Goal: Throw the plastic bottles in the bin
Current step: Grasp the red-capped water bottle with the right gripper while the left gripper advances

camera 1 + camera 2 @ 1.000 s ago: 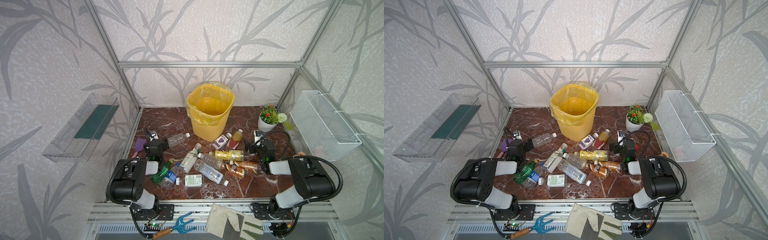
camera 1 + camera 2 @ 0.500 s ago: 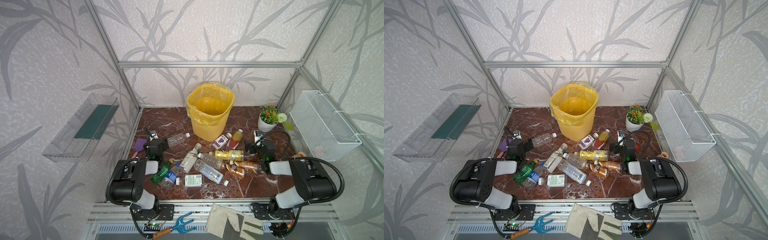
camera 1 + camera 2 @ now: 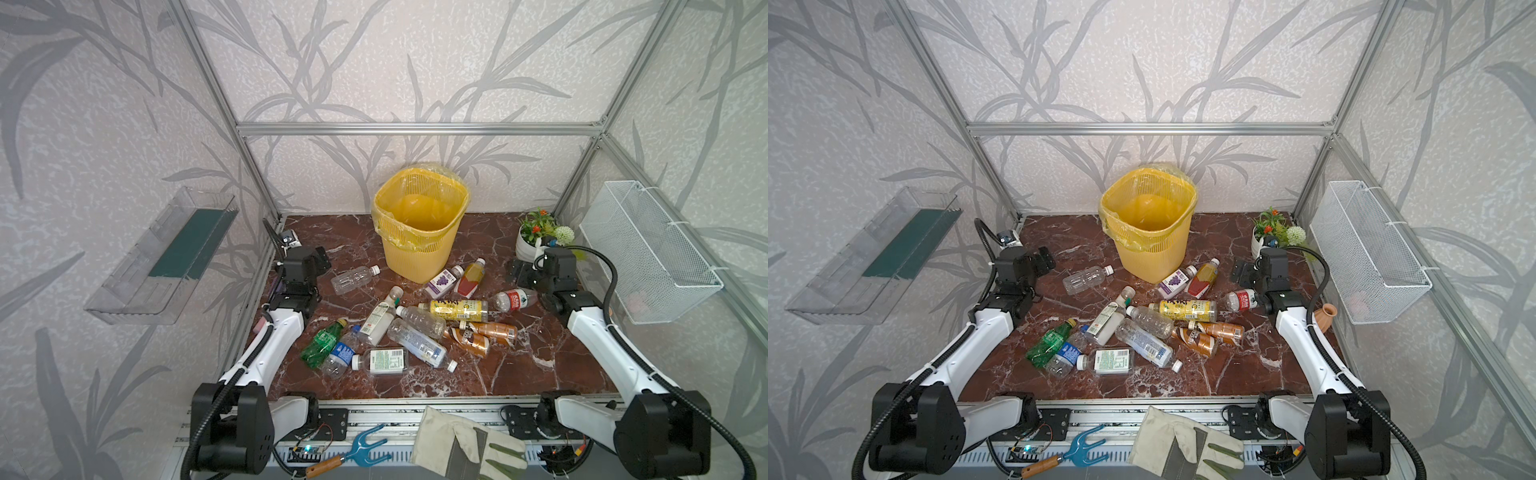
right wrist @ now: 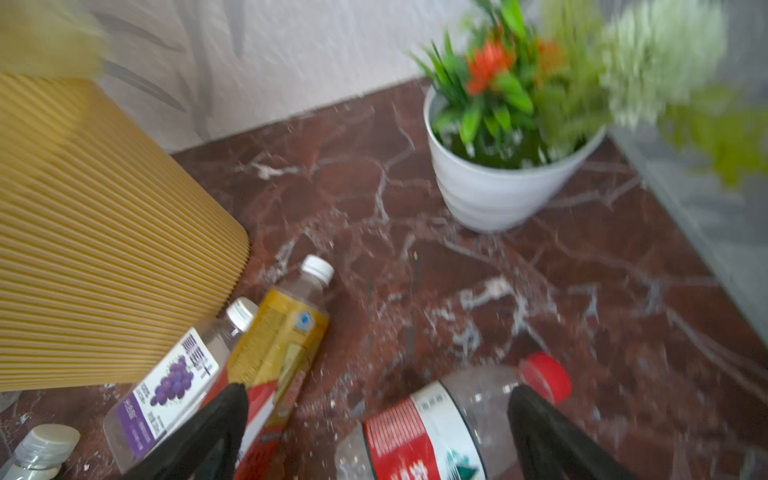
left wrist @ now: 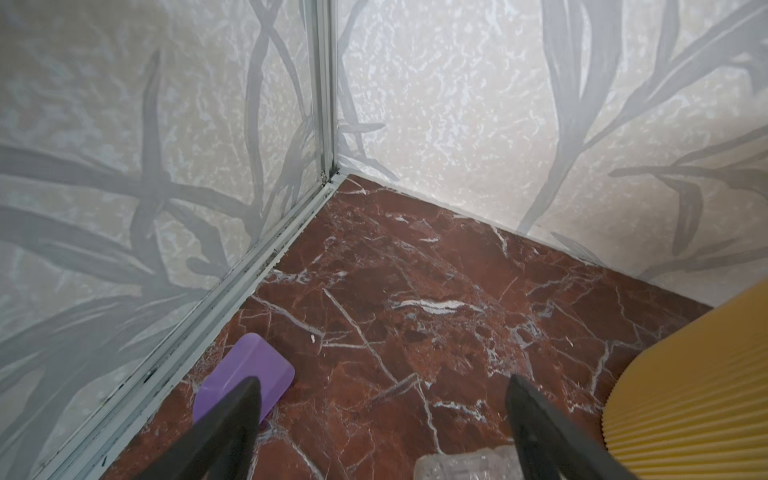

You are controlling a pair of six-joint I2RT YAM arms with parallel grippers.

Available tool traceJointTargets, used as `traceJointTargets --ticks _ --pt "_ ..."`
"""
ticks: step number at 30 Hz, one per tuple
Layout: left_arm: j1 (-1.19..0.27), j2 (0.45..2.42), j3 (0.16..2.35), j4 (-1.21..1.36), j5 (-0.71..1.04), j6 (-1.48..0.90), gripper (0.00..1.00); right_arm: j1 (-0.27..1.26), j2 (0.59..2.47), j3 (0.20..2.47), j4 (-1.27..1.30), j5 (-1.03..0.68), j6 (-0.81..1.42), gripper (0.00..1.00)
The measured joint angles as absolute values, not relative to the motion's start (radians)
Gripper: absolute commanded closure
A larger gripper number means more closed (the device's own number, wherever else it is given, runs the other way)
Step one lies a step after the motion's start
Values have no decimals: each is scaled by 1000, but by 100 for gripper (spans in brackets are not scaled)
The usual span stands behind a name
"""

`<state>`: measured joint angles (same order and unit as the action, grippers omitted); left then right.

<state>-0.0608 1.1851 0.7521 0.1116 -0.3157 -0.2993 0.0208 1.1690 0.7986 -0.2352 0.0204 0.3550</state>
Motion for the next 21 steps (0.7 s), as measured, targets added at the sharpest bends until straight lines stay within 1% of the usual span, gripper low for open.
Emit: traceJointTargets --ticks 4,7,15,21 --pt "-88 1185 752 76 -314 -310 9 -50 1203 784 -346 -11 473 1" --pt "-91 1185 747 74 -313 -315 9 -54 1230 782 -379 -35 530 1" --pt "-91 1184 716 74 -305 -316 9 -54 1357 776 -364 -64 611 2" --pt "-91 1184 716 75 -295 -316 8 -54 1484 789 -345 -96 643 7"
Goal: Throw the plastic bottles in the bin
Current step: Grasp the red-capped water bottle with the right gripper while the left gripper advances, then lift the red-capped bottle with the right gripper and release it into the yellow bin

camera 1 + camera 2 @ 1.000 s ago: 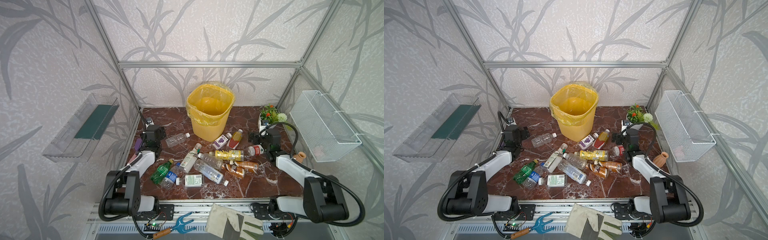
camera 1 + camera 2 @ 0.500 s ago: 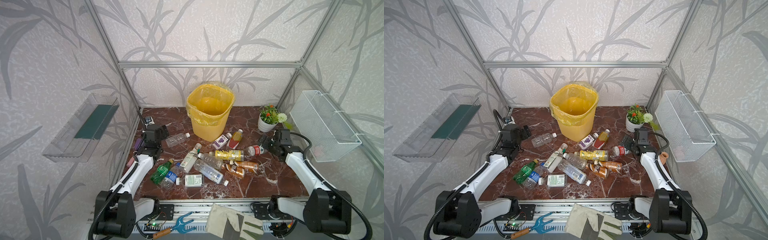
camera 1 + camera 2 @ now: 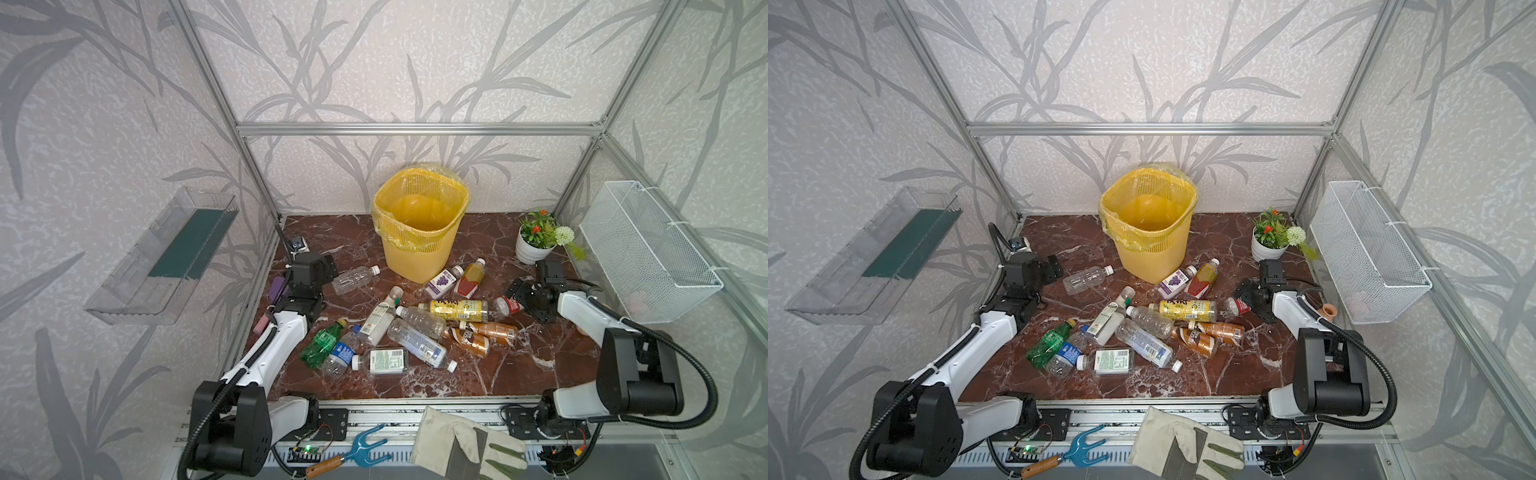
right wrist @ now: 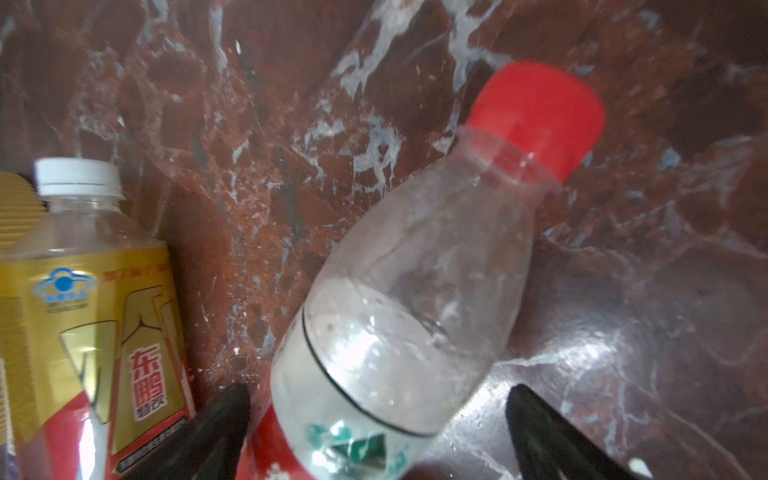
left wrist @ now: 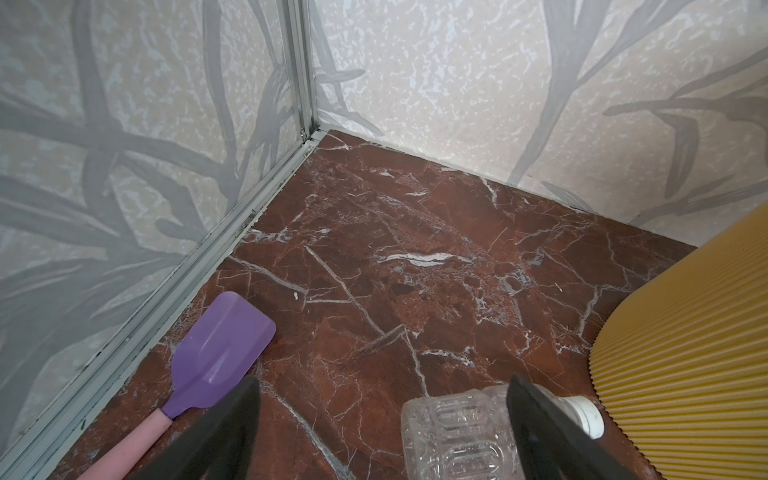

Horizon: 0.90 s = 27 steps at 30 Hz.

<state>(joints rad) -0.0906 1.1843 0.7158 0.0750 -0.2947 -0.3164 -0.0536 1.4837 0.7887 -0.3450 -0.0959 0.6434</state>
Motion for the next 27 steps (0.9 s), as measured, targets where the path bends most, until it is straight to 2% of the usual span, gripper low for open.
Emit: traceJointTargets --ticks 5,9,12,18,27 --pt "-91 1184 716 75 -293 -316 8 -54 1549 802 -343 -107 645 18" --pt "-91 1184 716 74 -294 -316 8 -54 1559 804 -339 -111 645 33" --pt "-91 1184 716 74 -294 -316 8 -52 1553 804 -334 -113 634 38" --pt "-91 1186 716 73 -293 -320 8 -29 1471 804 -323 -102 582 40" --pt "-91 1186 716 60 -294 -372 8 -8 1215 778 -262 -120 510 38"
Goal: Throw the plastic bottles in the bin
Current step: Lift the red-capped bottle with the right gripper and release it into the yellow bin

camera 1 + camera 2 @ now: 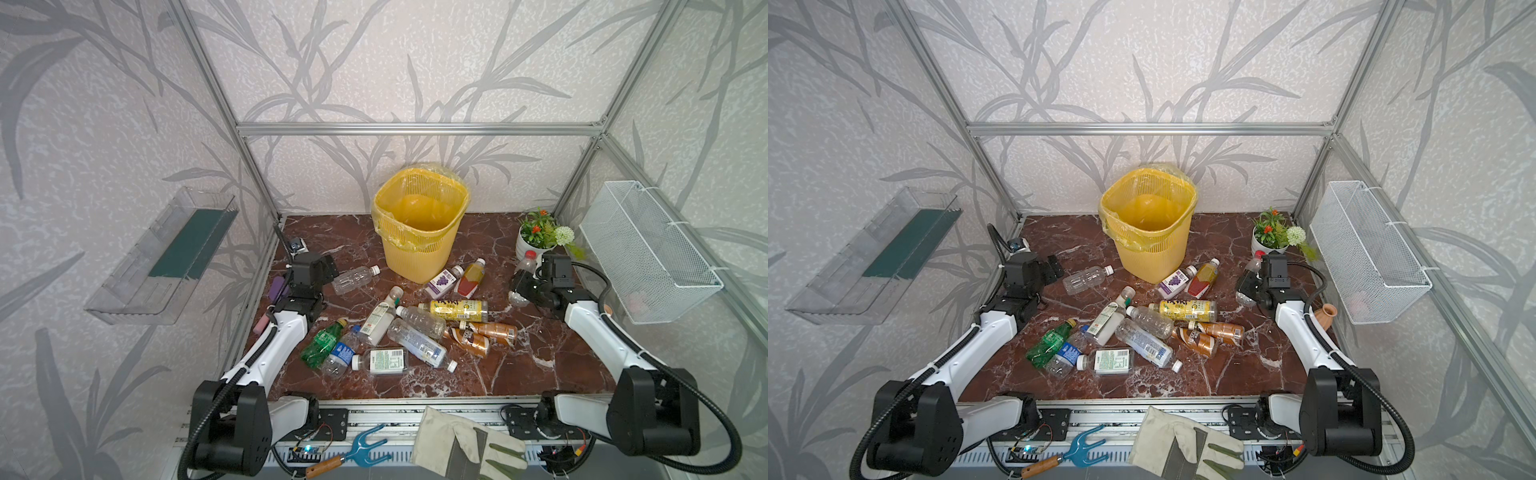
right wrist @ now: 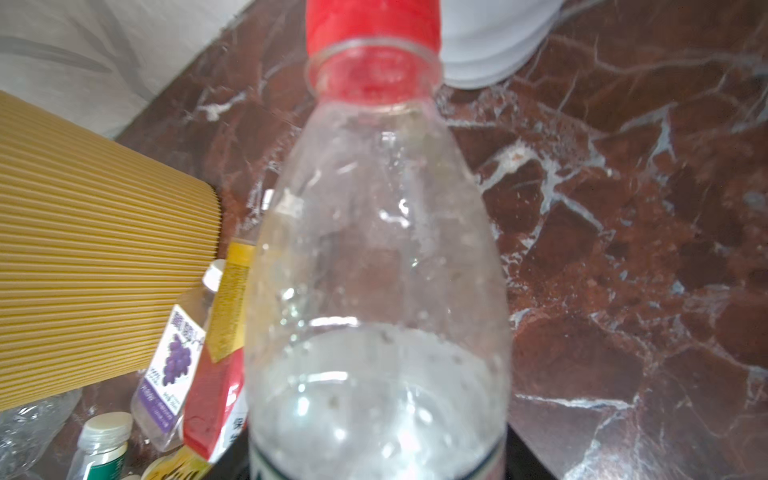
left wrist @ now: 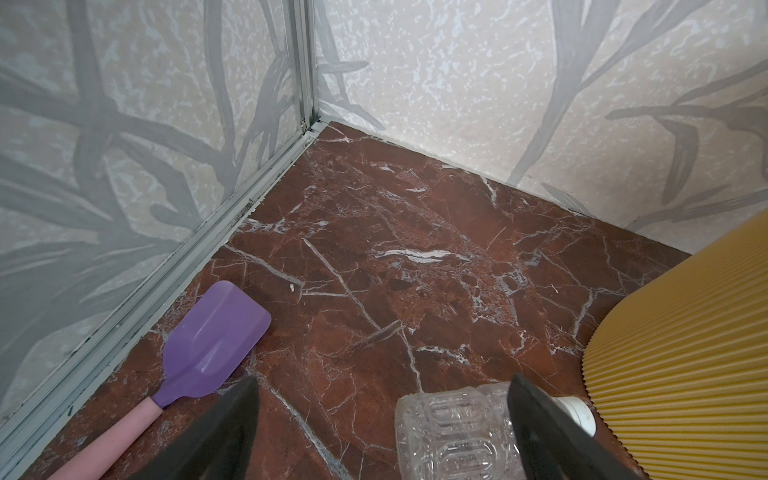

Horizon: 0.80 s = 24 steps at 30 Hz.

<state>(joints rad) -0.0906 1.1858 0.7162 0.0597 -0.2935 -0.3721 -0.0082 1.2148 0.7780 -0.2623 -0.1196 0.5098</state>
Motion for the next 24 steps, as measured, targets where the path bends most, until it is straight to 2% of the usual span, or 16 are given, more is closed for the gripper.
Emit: traceJointTargets --ticks 7,12,18,22,24 --pt "-91 1185 716 1 -313 -437 8 -6 1054 768 -190 -196 488 37" --pt "-91 1181 716 -44 -322 -477 8 1 1034 792 -128 -279 507 37" --pt "-91 1168 716 -68 -332 -509 7 77 1158 1006 -60 -360 547 37" --pt "-91 1169 720 -110 -337 -532 7 161 1329 1252 14 -409 588 36" --pt "-91 1176 734 -137 -342 -547 7 210 1425 1382 40 -429 603 30"
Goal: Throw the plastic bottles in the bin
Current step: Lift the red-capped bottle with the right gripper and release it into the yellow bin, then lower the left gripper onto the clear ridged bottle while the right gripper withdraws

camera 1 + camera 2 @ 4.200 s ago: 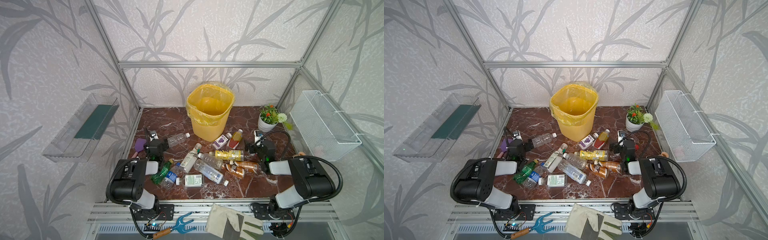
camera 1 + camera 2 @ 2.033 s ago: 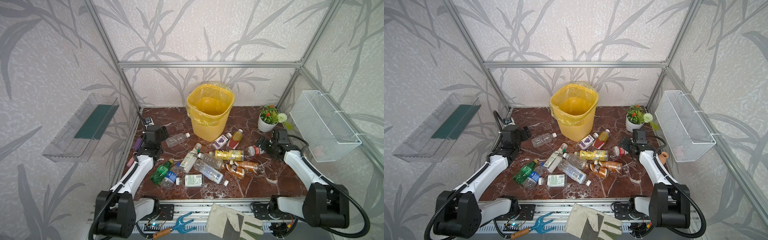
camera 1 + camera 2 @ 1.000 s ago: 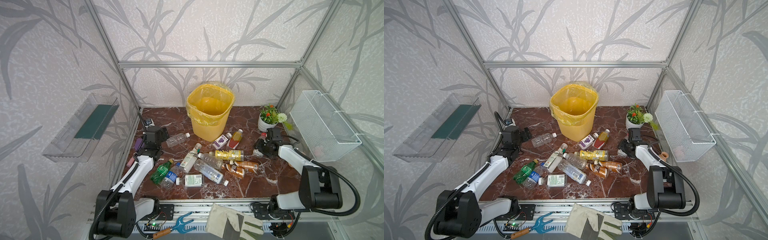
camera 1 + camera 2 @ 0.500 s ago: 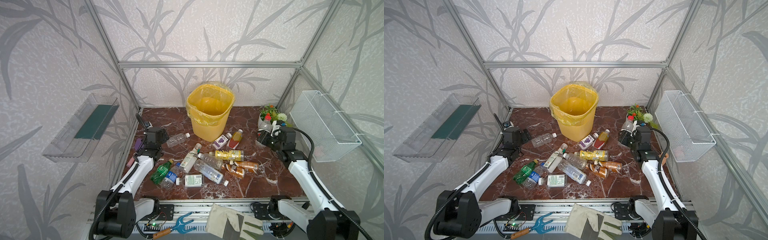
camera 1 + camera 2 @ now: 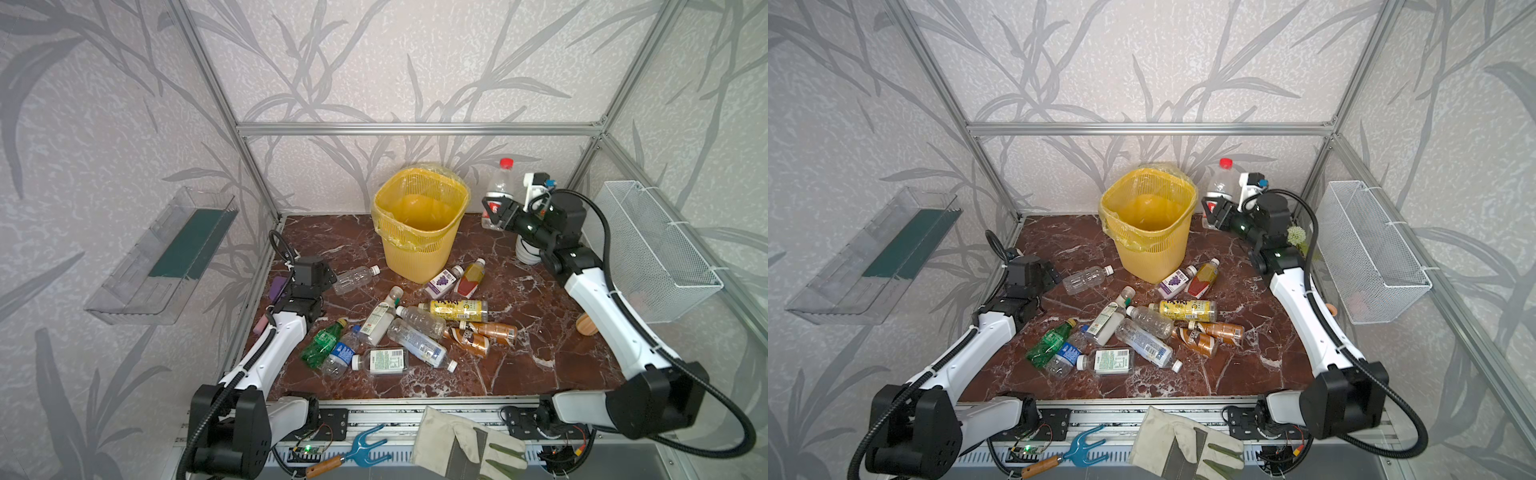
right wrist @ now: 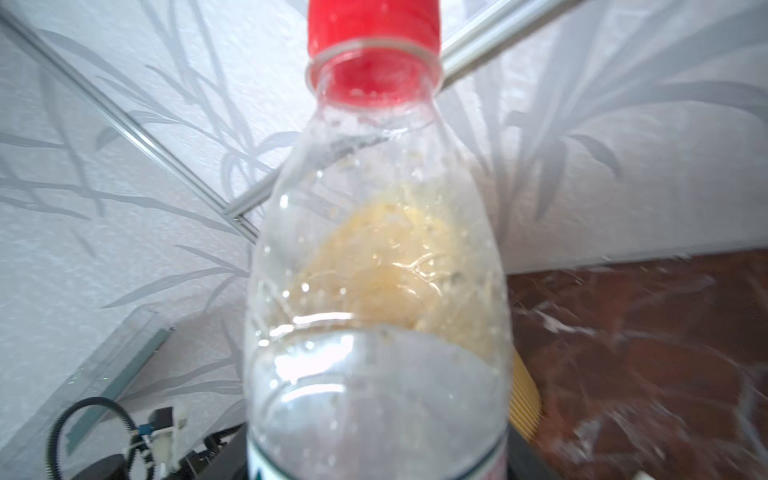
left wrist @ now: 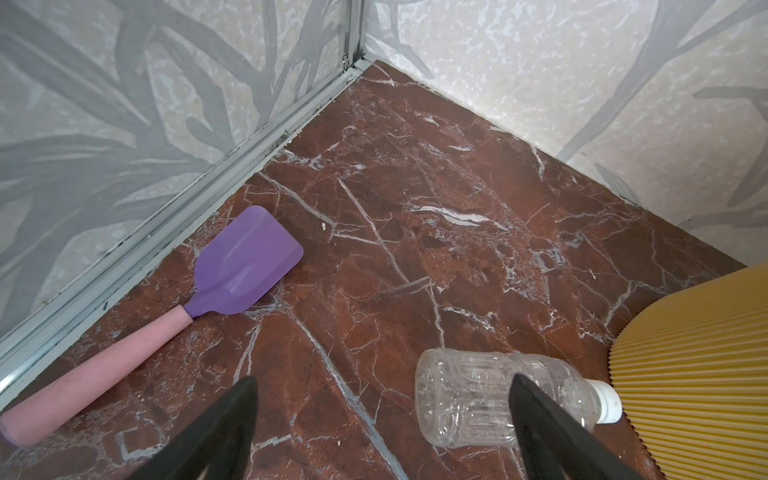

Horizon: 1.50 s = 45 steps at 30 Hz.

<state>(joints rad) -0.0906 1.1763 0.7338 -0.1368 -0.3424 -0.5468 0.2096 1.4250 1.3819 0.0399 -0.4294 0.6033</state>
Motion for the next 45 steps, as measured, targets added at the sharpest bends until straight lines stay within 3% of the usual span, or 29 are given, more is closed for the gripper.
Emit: traceJointTargets --ticks 4,7,16,23,28,35,45 --pt "-91 1199 776 -187 -344 -560 6 310 1655 1713 -48 -463 582 14" --pt "-91 1209 804 -220 -343 -559 4 332 1732 1783 -100 -471 572 1" --pt "-91 1213 808 -245 -326 -542 4 249 1612 1615 -155 -381 547 1" --pt "-91 1215 808 -260 -297 -522 4 213 1281 1313 -82 -332 492 1" --pt "-93 1214 807 -262 -277 -507 4 113 1159 1020 -33 -313 497 1" --pt "-97 1283 862 -299 -211 -444 4 -23 1131 676 -25 -327 554 1" --pt "-141 1599 1158 -476 -90 -184 16 -74 1127 597 36 -373 593 1"
